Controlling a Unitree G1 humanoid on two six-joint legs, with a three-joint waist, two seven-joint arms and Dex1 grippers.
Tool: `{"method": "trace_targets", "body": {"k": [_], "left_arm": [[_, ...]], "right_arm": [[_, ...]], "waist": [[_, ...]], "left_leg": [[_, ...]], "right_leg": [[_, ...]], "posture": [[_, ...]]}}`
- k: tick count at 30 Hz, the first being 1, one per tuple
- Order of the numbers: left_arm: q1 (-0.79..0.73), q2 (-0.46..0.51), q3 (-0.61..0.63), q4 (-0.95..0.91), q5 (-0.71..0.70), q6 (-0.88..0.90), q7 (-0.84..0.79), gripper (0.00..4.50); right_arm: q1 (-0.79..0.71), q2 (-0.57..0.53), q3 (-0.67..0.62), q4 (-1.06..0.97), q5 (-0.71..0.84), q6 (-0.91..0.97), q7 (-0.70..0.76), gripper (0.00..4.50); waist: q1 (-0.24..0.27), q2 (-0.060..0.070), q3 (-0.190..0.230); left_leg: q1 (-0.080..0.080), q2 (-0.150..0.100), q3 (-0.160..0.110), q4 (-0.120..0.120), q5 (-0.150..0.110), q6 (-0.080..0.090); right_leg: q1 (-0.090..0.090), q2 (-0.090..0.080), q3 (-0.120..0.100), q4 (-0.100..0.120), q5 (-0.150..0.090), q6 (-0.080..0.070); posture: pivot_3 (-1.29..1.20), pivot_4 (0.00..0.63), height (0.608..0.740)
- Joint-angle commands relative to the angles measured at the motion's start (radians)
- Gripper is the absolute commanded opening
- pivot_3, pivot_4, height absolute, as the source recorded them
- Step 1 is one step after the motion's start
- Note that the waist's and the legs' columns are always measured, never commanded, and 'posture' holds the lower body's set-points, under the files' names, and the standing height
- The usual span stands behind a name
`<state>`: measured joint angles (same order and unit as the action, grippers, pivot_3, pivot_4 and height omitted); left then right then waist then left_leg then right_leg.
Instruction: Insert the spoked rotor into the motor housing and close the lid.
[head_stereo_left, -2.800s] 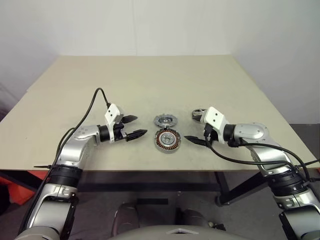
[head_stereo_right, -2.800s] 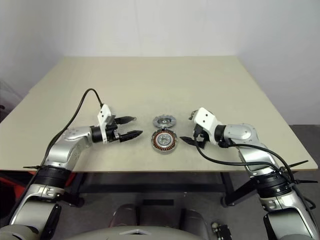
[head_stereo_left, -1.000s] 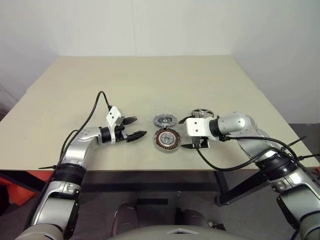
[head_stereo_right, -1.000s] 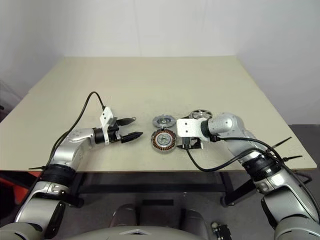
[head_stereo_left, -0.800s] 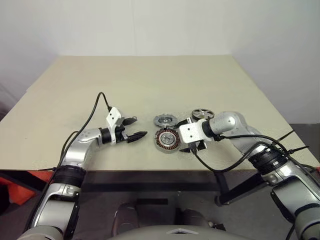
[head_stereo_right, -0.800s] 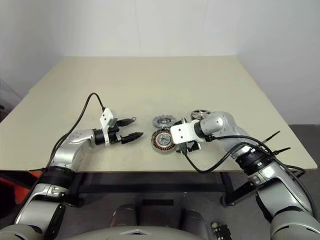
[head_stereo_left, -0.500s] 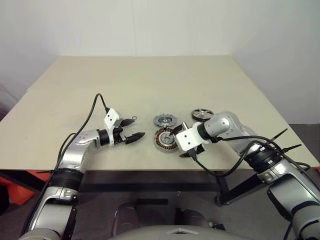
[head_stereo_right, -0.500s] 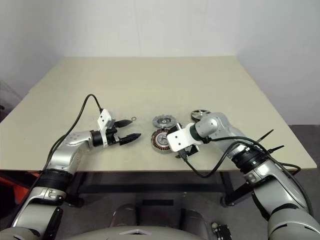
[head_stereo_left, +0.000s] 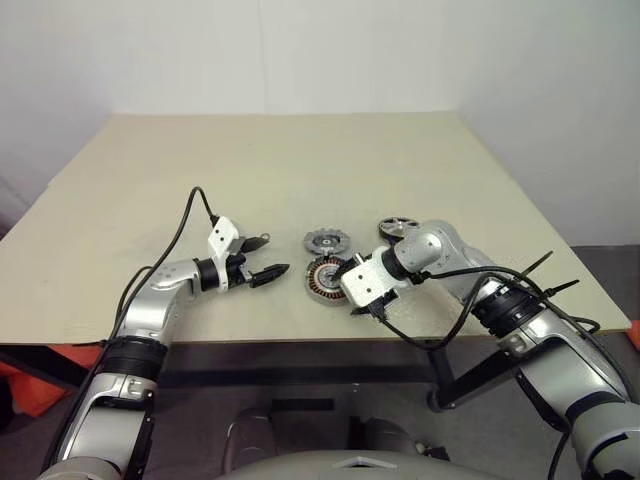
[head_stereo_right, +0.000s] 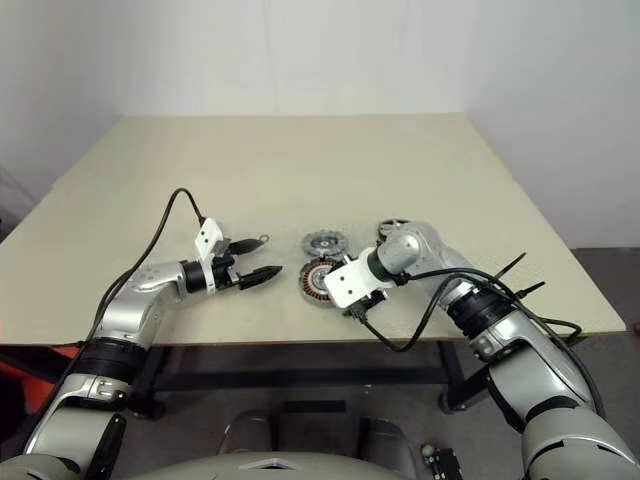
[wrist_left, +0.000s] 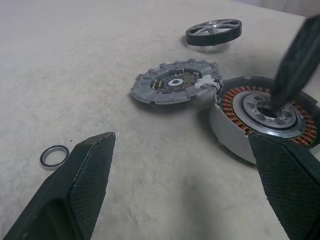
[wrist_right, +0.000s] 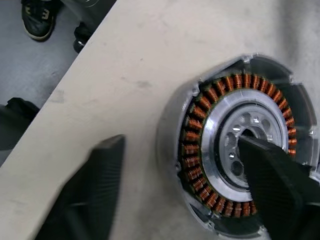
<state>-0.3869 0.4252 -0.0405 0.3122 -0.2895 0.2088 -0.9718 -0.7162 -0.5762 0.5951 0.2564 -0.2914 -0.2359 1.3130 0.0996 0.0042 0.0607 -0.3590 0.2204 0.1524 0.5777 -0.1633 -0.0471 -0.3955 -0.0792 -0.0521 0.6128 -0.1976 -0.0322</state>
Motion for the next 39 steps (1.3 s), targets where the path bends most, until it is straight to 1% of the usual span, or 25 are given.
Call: {"method": "trace_targets", "body": {"k": [1, 5, 6, 8, 11, 14, 24, 27, 29, 33, 36, 37, 39], "left_arm": [[-0.006, 0.010, 0.021, -0.013, -0.002, -0.024, 0.004, 4.50], [-0.006, 0.005, 0.018, -0.015, 0.000, -0.026, 0.010, 4.50], [-0.007, 0.004, 0.017, -0.015, 0.000, -0.025, 0.012, 4.50], [-0.009, 0.002, 0.016, -0.018, 0.001, -0.023, 0.017, 4.50], [-0.011, 0.003, 0.015, -0.015, 0.001, -0.023, 0.022, 4.50], [-0.014, 0.007, 0.017, 0.000, 0.002, -0.032, 0.018, 4.50], [-0.015, 0.001, 0.010, 0.020, 0.008, -0.051, 0.015, 4.50], [-0.013, 0.002, 0.011, 0.020, 0.009, -0.052, 0.017, 4.50], [-0.010, 0.003, 0.012, 0.018, 0.009, -0.053, 0.018, 4.50], [-0.009, 0.004, 0.014, 0.017, 0.009, -0.050, 0.022, 4.50], [-0.008, 0.006, 0.017, 0.013, 0.007, -0.044, 0.025, 4.50], [-0.006, 0.007, 0.019, 0.010, 0.005, -0.038, 0.029, 4.50], [-0.005, 0.008, 0.027, 0.004, -0.002, -0.023, 0.036, 4.50]], "right_arm": [[-0.009, 0.002, 0.022, 0.034, -0.012, -0.020, 0.031, 2.88], [-0.033, 0.016, 0.014, 0.076, -0.011, -0.029, 0.028, 2.88], [-0.037, 0.018, 0.012, 0.085, -0.010, -0.030, 0.028, 2.54], [-0.045, 0.025, 0.005, 0.101, -0.007, -0.034, 0.020, 2.06], [-0.070, 0.051, -0.021, 0.125, 0.002, -0.017, -0.011, 2.05], [-0.116, 0.076, -0.032, 0.200, -0.018, -0.022, -0.058, 2.05], [-0.313, 0.156, -0.026, 0.602, -0.117, -0.120, -0.275, 2.05], [-0.338, 0.188, -0.035, 0.658, -0.112, -0.144, -0.295, 2.05], [-0.349, 0.206, -0.037, 0.690, -0.115, -0.152, -0.308, 2.05], [-0.355, 0.225, -0.040, 0.734, -0.115, -0.164, -0.311, 2.05], [-0.346, 0.225, -0.053, 0.711, -0.111, -0.179, -0.316, 3.11], [-0.343, 0.223, -0.065, 0.689, -0.101, -0.181, -0.318, 3.39], [-0.330, 0.218, -0.099, 0.623, -0.056, -0.165, -0.286, 3.39]], "waist": [[0.000, 0.000, 0.000], [-0.001, 0.000, 0.000], [-0.001, 0.000, 0.000], [-0.001, 0.000, 0.000], [-0.005, -0.001, 0.000], [-0.008, -0.001, 0.000], [-0.009, -0.001, 0.001], [-0.011, -0.001, 0.001], [-0.014, -0.001, 0.001], [-0.029, -0.001, 0.001], [-0.030, -0.001, 0.001], [-0.030, -0.001, 0.001], [-0.030, -0.001, 0.002]], "left_leg": [[0.000, 0.000, 0.000, 0.000, 0.000, 0.000], [0.000, 0.000, 0.000, 0.000, 0.000, 0.000], [0.000, 0.000, 0.000, 0.000, 0.000, 0.000], [0.000, 0.000, 0.000, 0.000, 0.000, 0.000], [0.002, 0.000, 0.000, 0.000, 0.000, 0.000], [0.003, 0.001, 0.000, 0.000, 0.000, 0.000], [0.004, 0.002, 0.000, 0.000, 0.001, -0.001], [0.003, 0.002, 0.000, 0.000, 0.001, -0.002], [0.003, 0.003, 0.000, 0.000, 0.001, -0.002], [-0.006, 0.003, 0.000, 0.000, 0.001, -0.002], [-0.007, 0.003, 0.000, 0.000, 0.001, -0.002], [-0.007, 0.003, 0.000, 0.000, 0.001, -0.002], [-0.007, 0.003, 0.000, 0.000, 0.001, -0.002]], "right_leg": [[0.000, 0.000, 0.000, 0.000, 0.000, 0.000], [0.001, 0.000, 0.000, 0.000, 0.000, 0.000], [0.001, 0.000, 0.000, 0.000, 0.000, 0.000], [0.001, 0.000, 0.000, 0.000, 0.000, 0.000], [0.001, 0.000, 0.000, 0.000, 0.000, 0.000], [0.001, 0.001, 0.000, 0.000, -0.002, 0.003], [0.000, 0.002, 0.000, 0.000, -0.002, 0.003], [-0.002, 0.003, 0.000, 0.001, -0.001, 0.002], [-0.003, 0.003, 0.000, 0.002, 0.002, -0.004], [-0.011, 0.004, 0.000, 0.003, 0.003, -0.006], [-0.012, 0.004, 0.000, 0.003, 0.003, -0.006], [-0.012, 0.004, 0.000, 0.003, 0.003, -0.006], [-0.012, 0.003, 0.000, 0.003, 0.003, -0.006]], "posture": [[0.00, 0.000, 0.740], [0.00, 0.000, 0.740], [0.00, 0.000, 0.740], [0.00, 0.000, 0.740], [0.00, 0.000, 0.740], [0.00, 0.000, 0.740], [0.00, 0.000, 0.740], [0.00, 0.000, 0.740], [0.00, 0.000, 0.740], [0.00, 0.000, 0.740], [0.00, 0.000, 0.740], [0.00, 0.000, 0.740], [0.00, 0.000, 0.740]]}}
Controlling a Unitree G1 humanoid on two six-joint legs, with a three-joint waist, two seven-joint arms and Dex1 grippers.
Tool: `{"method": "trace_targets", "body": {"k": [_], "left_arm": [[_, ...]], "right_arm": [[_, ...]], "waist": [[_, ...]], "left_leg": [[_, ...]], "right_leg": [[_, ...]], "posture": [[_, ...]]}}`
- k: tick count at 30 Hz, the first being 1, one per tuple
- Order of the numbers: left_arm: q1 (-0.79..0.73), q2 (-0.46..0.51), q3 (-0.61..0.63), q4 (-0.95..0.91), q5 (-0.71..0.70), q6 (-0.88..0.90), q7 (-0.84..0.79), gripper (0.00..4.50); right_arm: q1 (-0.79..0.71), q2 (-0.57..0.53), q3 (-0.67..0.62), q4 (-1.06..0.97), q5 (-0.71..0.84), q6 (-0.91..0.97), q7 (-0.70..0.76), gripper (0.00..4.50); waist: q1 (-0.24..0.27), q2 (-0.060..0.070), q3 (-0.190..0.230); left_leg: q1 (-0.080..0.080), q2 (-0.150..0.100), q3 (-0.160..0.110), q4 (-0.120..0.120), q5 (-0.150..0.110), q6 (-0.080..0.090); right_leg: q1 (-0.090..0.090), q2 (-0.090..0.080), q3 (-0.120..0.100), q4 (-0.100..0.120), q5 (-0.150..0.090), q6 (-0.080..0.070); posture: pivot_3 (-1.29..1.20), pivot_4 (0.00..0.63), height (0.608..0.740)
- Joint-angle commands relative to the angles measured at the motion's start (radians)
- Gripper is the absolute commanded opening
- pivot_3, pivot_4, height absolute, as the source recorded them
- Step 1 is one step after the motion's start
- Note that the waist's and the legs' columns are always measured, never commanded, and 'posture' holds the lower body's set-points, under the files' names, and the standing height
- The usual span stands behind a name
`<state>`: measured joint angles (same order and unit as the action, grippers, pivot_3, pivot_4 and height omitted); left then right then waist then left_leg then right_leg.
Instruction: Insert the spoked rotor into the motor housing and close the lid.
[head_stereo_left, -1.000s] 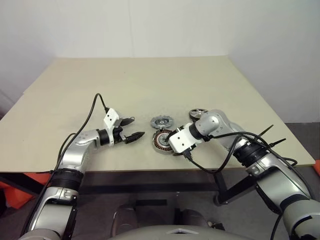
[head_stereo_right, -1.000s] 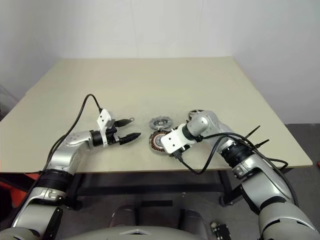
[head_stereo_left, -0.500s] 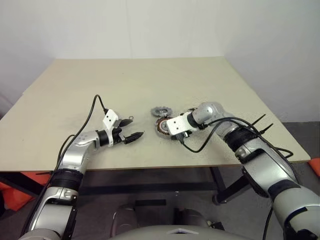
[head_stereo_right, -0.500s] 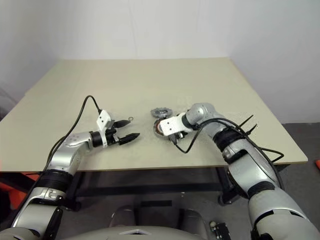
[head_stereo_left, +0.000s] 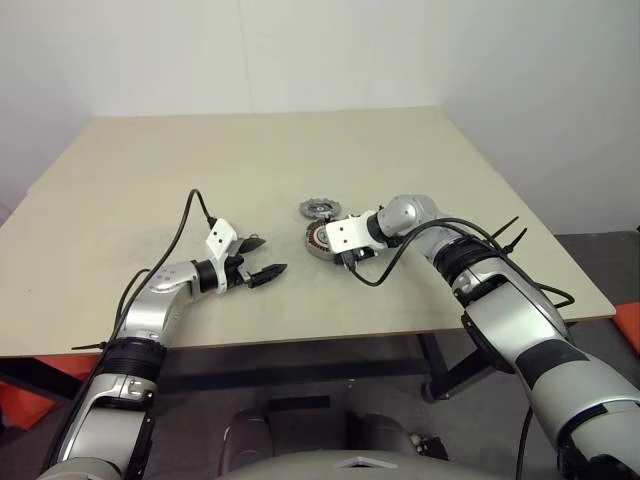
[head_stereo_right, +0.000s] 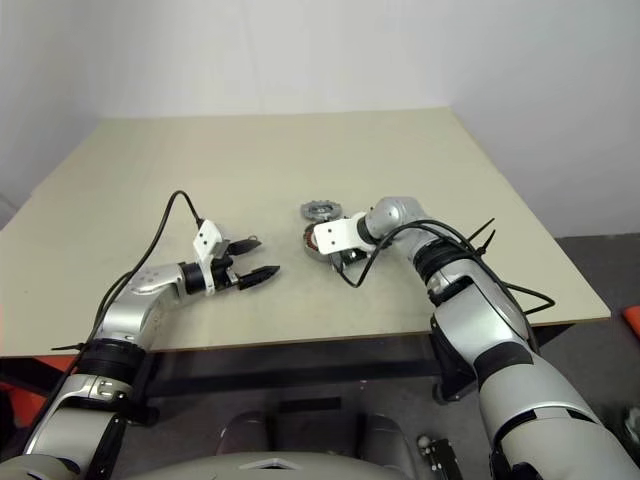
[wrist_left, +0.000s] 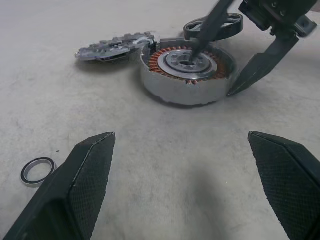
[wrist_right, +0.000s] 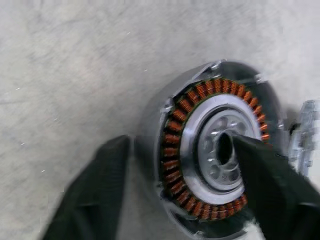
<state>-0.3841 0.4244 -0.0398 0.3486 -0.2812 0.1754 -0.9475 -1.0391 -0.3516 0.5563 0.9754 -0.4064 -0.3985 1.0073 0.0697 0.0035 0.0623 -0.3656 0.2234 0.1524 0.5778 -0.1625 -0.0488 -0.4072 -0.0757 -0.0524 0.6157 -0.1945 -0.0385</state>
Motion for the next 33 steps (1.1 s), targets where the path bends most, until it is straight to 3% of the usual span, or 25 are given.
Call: {"method": "trace_targets", "body": {"k": [1, 7, 14, 16, 22, 28, 31, 33], "left_arm": [[-0.007, 0.012, 0.030, -0.034, -0.013, 0.018, 0.015, 4.50], [-0.030, 0.027, 0.084, -0.016, -0.054, 0.063, 0.021, 4.50], [-0.121, 0.016, 0.077, 0.179, 0.077, -0.055, 0.179, 4.50], [-0.157, 0.000, 0.072, 0.239, 0.098, -0.083, 0.207, 4.50], [-0.264, -0.086, 0.058, 0.431, 0.155, -0.155, 0.297, 4.50], [-0.312, -0.113, 0.030, 0.586, 0.212, -0.196, 0.321, 4.50], [-0.315, -0.104, 0.032, 0.628, 0.225, -0.199, 0.330, 3.91], [-0.311, -0.095, 0.028, 0.644, 0.234, -0.208, 0.326, 3.27]], "right_arm": [[0.003, -0.013, -0.077, -0.142, 0.083, 0.009, 0.038, 3.39], [0.125, -0.060, -0.191, -0.487, 0.253, 0.204, 0.150, 3.39], [0.273, -0.062, -0.300, -0.758, 0.307, 0.483, 0.021, 3.39], [0.317, -0.065, -0.318, -0.808, 0.308, 0.538, -0.020, 3.39], [0.470, -0.086, -0.351, -0.959, 0.327, 0.665, -0.089, 3.39], [0.539, -0.113, -0.370, -1.046, 0.342, 0.733, -0.133, 3.39], [0.527, -0.125, -0.387, -1.041, 0.350, 0.745, -0.155, 3.43], [0.522, -0.130, -0.391, -1.036, 0.354, 0.746, -0.162, 3.43]], "waist": [[0.000, 0.000, 0.000], [0.007, 0.000, 0.000], [0.024, -0.001, 0.000], [0.028, -0.001, 0.000], [0.037, -0.001, 0.000], [0.029, -0.001, 0.000], [0.030, -0.001, 0.000], [0.029, -0.001, 0.000]], "left_leg": [[0.000, 0.000, 0.000, 0.000, 0.000, 0.000], [-0.001, 0.000, 0.000, 0.000, 0.000, 0.000], [0.001, 0.000, 0.000, 0.000, 0.000, -0.001], [0.001, 0.000, -0.001, 0.000, 0.001, -0.001], [0.000, -0.001, -0.001, 0.000, 0.001, -0.001], [0.000, -0.001, -0.001, -0.003, 0.001, -0.001], [0.001, -0.001, -0.001, -0.003, 0.001, -0.001], [0.004, -0.001, -0.001, -0.003, 0.001, -0.001]], "right_leg": [[0.000, 0.000, 0.000, 0.000, 0.000, 0.000], [0.000, 0.000, 0.000, -0.001, 0.000, 0.000], [0.002, 0.000, 0.000, -0.001, 0.000, 0.001], [0.002, 0.000, 0.000, -0.001, -0.004, 0.007], [0.003, 0.000, 0.000, -0.004, -0.003, 0.005], [0.003, 0.000, 0.000, -0.007, 0.000, 0.002], [0.004, 0.000, 0.000, -0.007, -0.004, 0.007], [0.006, 0.000, 0.000, -0.007, -0.004, 0.008]], "posture": [[0.00, 0.000, 0.740], [0.00, 0.000, 0.740], [0.00, 0.000, 0.740], [0.00, 0.000, 0.740], [0.00, 0.000, 0.740], [0.00, 0.000, 0.740], [0.00, 0.000, 0.740], [0.00, 0.000, 0.740]]}}
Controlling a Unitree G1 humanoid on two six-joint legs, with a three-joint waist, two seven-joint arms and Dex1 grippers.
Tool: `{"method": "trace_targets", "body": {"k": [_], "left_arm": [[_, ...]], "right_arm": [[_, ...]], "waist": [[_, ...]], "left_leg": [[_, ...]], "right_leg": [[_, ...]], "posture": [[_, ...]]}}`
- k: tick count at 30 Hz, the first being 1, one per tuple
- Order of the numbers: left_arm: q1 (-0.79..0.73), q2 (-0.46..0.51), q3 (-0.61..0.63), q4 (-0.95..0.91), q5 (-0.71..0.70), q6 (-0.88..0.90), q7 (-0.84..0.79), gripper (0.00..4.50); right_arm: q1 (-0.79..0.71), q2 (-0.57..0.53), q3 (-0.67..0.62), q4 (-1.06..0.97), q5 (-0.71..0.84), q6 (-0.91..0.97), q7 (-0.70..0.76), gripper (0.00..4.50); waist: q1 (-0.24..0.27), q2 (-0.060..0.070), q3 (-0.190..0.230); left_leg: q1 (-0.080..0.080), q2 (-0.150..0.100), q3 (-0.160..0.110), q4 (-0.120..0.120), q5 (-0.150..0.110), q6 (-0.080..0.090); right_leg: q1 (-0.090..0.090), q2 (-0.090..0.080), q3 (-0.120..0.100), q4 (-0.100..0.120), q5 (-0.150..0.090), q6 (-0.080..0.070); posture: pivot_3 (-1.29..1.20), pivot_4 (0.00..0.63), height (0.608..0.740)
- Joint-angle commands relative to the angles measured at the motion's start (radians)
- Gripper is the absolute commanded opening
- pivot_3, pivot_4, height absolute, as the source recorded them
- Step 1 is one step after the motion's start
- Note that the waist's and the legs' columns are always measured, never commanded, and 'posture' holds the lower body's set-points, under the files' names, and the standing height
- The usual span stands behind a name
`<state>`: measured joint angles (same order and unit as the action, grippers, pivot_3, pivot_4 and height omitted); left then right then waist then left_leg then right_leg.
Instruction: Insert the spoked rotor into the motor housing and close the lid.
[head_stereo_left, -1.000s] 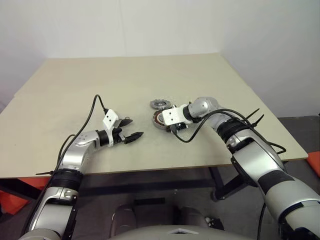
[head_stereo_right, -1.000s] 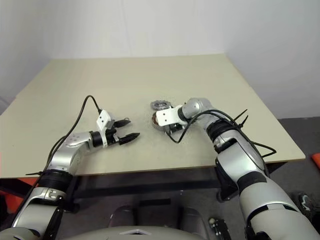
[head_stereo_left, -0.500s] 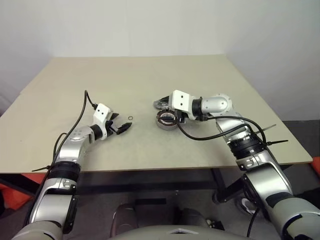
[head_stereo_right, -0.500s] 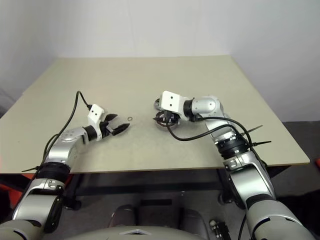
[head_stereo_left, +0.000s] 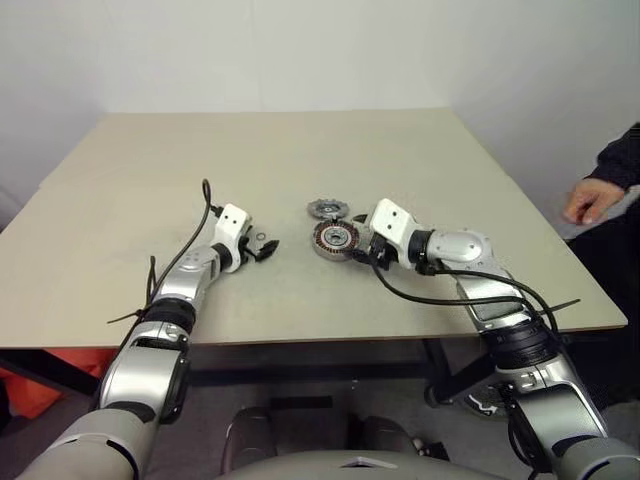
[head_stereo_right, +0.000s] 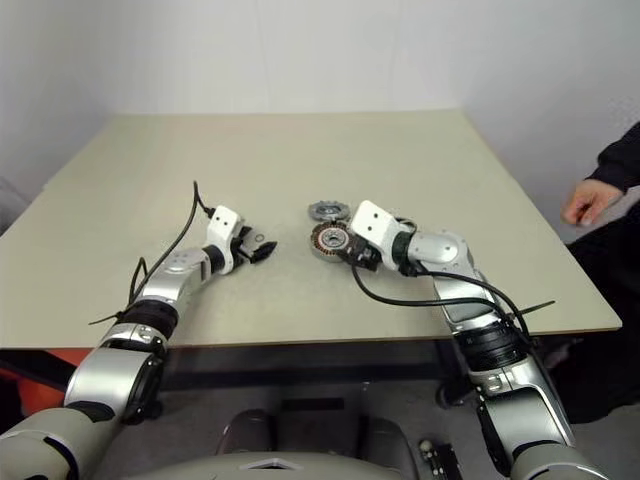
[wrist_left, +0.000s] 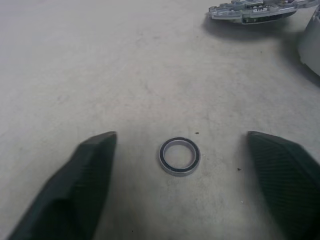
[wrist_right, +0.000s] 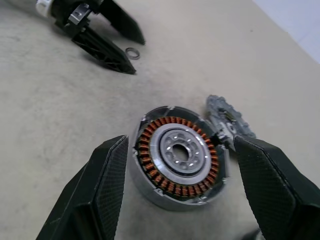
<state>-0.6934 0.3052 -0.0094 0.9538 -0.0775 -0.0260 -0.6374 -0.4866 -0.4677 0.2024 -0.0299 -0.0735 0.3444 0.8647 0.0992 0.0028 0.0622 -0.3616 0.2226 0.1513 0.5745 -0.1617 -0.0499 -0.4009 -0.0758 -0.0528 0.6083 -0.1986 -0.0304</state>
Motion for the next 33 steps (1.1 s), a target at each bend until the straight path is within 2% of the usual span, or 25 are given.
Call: {"method": "trace_targets", "body": {"k": [1, 5, 9, 12, 16, 33], "left_arm": [[0.001, 0.026, -0.001, 0.042, 0.030, -0.004, 0.014, 3.27], [0.009, 0.029, 0.005, 0.039, 0.025, 0.004, 0.006, 3.27], [0.018, 0.033, 0.001, 0.033, 0.030, 0.015, 0.005, 2.13], [0.025, 0.034, 0.004, 0.025, 0.028, 0.018, 0.002, 2.13], [0.029, 0.038, 0.003, 0.019, 0.030, 0.022, 0.003, 1.33], [-0.026, 0.020, -0.004, 0.058, 0.025, 0.016, -0.063, 1.33]], "right_arm": [[-0.031, -0.016, -0.036, -0.027, 0.022, 0.001, -0.023, 3.43], [-0.040, -0.018, -0.032, -0.015, 0.027, -0.004, -0.032, 3.43], [-0.060, -0.015, -0.029, 0.009, 0.030, -0.012, -0.045, 3.43], [-0.071, -0.015, -0.028, 0.023, 0.032, -0.019, -0.053, 3.43], [-0.071, -0.020, -0.031, 0.027, 0.033, -0.023, -0.060, 3.43], [0.047, -0.041, -0.057, -0.092, 0.044, 0.052, -0.137, 3.43]], "waist": [[-0.002, 0.000, 0.000], [-0.003, 0.000, 0.000], [-0.004, 0.000, 0.000], [-0.005, 0.000, 0.000], [-0.005, 0.000, 0.000], [-0.002, 0.000, 0.000]], "left_leg": [[0.002, 0.000, 0.000, 0.000, 0.000, 0.000], [0.009, 0.000, 0.001, -0.002, 0.000, 0.000], [0.012, 0.000, 0.001, -0.004, 0.000, -0.001], [0.012, 0.000, 0.001, -0.004, 0.001, -0.001], [0.012, 0.000, 0.001, -0.004, 0.001, -0.001], [0.012, -0.001, 0.001, -0.006, 0.001, -0.001]], "right_leg": [[0.001, 0.000, 0.000, 0.000, 0.000, 0.000], [0.006, 0.000, 0.000, -0.001, 0.000, 0.001], [0.006, 0.000, 0.000, -0.001, 0.000, 0.001], [0.006, 0.000, 0.000, -0.001, 0.000, 0.001], [0.006, 0.000, 0.000, -0.001, 0.000, 0.001], [0.006, 0.000, 0.000, -0.002, 0.000, 0.001]], "posture": [[0.00, 0.000, 0.740], [0.00, 0.000, 0.740], [0.00, 0.000, 0.740], [0.00, 0.000, 0.740], [0.00, 0.000, 0.740], [0.00, 0.000, 0.740]]}}
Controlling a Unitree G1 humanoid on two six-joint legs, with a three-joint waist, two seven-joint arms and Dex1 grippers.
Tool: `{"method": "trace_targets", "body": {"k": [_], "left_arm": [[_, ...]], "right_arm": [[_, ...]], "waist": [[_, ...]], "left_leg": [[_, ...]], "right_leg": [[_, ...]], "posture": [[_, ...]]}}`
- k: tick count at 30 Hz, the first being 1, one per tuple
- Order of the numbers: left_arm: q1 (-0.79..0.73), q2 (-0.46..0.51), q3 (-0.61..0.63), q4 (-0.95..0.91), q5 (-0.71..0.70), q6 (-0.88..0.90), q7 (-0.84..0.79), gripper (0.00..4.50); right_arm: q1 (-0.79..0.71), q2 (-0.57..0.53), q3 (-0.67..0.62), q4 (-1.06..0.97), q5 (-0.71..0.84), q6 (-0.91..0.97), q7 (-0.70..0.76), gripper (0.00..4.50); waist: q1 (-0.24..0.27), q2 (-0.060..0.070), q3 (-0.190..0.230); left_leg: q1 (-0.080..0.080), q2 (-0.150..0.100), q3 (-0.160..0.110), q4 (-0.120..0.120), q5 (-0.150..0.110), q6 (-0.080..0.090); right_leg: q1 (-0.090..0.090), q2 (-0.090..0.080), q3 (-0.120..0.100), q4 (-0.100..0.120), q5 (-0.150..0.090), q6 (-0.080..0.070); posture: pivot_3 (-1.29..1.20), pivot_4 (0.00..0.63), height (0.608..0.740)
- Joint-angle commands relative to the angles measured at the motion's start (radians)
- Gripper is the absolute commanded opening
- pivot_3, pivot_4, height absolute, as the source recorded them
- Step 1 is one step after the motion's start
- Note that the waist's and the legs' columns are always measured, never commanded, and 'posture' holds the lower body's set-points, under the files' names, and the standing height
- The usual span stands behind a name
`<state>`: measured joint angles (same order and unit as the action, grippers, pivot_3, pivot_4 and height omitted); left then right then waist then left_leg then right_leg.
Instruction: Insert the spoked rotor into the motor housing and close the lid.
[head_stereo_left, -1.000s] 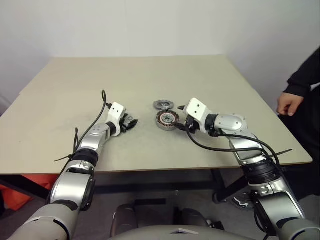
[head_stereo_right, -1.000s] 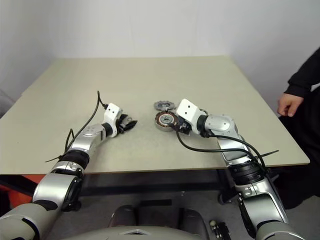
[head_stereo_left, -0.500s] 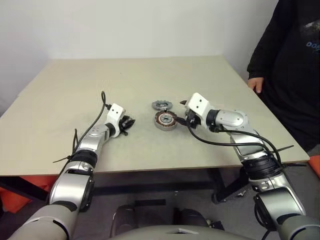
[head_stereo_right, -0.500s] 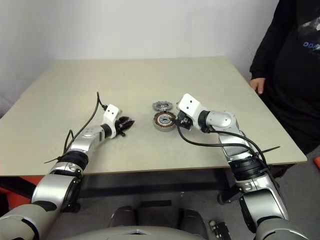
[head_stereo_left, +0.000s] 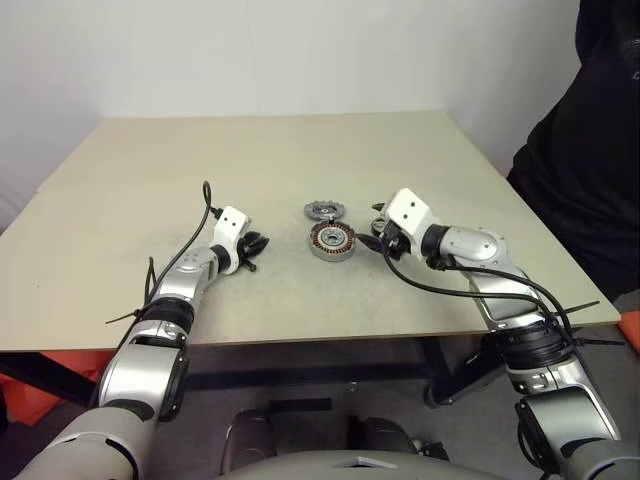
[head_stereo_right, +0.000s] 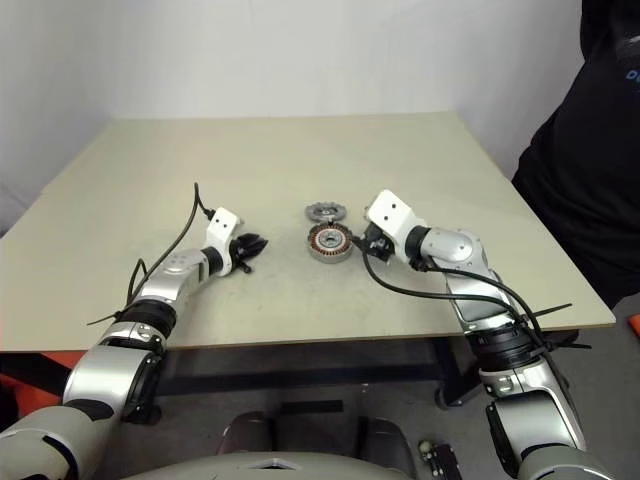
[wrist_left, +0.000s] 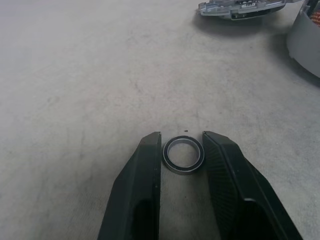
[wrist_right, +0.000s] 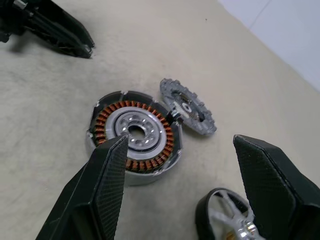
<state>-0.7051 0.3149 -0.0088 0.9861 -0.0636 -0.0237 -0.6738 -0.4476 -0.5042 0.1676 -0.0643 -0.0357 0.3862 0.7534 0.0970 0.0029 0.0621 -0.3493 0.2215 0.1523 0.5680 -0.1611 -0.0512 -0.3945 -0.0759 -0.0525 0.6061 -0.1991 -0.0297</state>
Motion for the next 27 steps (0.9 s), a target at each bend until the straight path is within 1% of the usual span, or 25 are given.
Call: {"method": "trace_targets", "body": {"k": [1, 5, 7, 9, 12, 15, 20, 23, 27], "left_arm": [[-0.023, 0.006, 0.004, 0.016, -0.009, 0.028, -0.064, 1.33], [-0.058, -0.007, 0.027, -0.056, -0.102, 0.138, -0.270, 1.33], [-0.092, -0.010, 0.012, -0.069, -0.111, 0.166, -0.350, 1.33], [-0.133, -0.017, 0.000, -0.054, -0.101, 0.165, -0.381, 1.33], [-0.202, -0.036, -0.009, -0.005, -0.082, 0.139, -0.394, 1.33], [-0.275, -0.066, -0.024, 0.060, -0.048, 0.091, -0.377, 1.33], [-0.327, -0.095, -0.033, 0.123, -0.023, 0.037, -0.386, 1.33], [-0.328, -0.084, -0.031, 0.149, -0.004, 0.003, -0.357, 1.33], [-0.298, -0.030, -0.018, 0.166, 0.015, -0.037, -0.323, 1.33]], "right_arm": [[0.023, -0.004, -0.022, -0.067, 0.006, 0.017, -0.031, 3.43], [0.109, -0.014, -0.008, -0.140, 0.012, 0.054, -0.034, 3.43], [0.170, -0.024, -0.001, -0.183, 0.014, 0.070, -0.030, 3.43], [0.211, -0.027, 0.000, -0.210, 0.010, 0.084, -0.038, 3.43], [0.246, -0.029, 0.005, -0.231, -0.006, 0.098, -0.056, 3.43], [0.266, -0.029, -0.004, -0.240, -0.015, 0.108, -0.081, 3.43], [0.287, -0.031, -0.010, -0.267, -0.015, 0.123, -0.110, 3.43], [0.299, -0.034, -0.013, -0.284, -0.010, 0.132, -0.116, 3.43], [0.312, -0.048, -0.022, -0.287, -0.005, 0.130, -0.116, 3.43]], "waist": [[0.001, 0.000, 0.000], [0.010, 0.000, 0.000], [0.018, -0.001, 0.000], [0.030, -0.001, 0.001], [0.033, -0.001, 0.001], [0.037, -0.001, 0.001], [0.036, -0.001, 0.001], [0.037, -0.001, 0.001], [0.037, -0.001, 0.001]], "left_leg": [[0.000, 0.000, 0.000, 0.000, 0.000, 0.000], [-0.001, -0.002, 0.000, -0.002, 0.000, 0.000], [-0.002, -0.002, 0.000, -0.004, 0.000, 0.000], [-0.005, -0.002, 0.000, -0.005, 0.000, 0.000], [-0.009, -0.002, 0.000, -0.005, 0.000, 0.000], [-0.008, -0.003, 0.000, -0.005, 0.000, 0.000], [-0.006, -0.005, 0.000, -0.005, 0.000, 0.000], [-0.007, -0.005, 0.000, -0.006, 0.000, 0.000], [-0.008, -0.006, -0.001, -0.006, 0.000, 0.000]], "right_leg": [[0.000, 0.000, 0.000, 0.000, 0.000, 0.000], [0.000, -0.001, 0.000, -0.002, 0.000, 0.000], [-0.001, -0.002, 0.000, -0.003, 0.000, 0.000], [-0.004, -0.001, 0.000, -0.003, 0.000, 0.000], [-0.007, -0.002, 0.000, -0.003, 0.001, -0.002], [-0.006, -0.002, 0.000, -0.003, 0.000, 0.000], [-0.006, -0.004, 0.000, -0.003, -0.001, 0.001], [-0.006, -0.004, 0.000, -0.003, -0.001, 0.002], [-0.006, -0.004, 0.000, -0.003, -0.001, 0.002]], "posture": [[0.00, 0.000, 0.740], [0.00, 0.000, 0.740], [0.00, 0.000, 0.740], [0.00, 0.000, 0.740], [0.00, 0.000, 0.740], [0.00, 0.000, 0.740], [0.00, 0.000, 0.740], [0.00, 0.000, 0.740], [0.00, 0.000, 0.740]]}}
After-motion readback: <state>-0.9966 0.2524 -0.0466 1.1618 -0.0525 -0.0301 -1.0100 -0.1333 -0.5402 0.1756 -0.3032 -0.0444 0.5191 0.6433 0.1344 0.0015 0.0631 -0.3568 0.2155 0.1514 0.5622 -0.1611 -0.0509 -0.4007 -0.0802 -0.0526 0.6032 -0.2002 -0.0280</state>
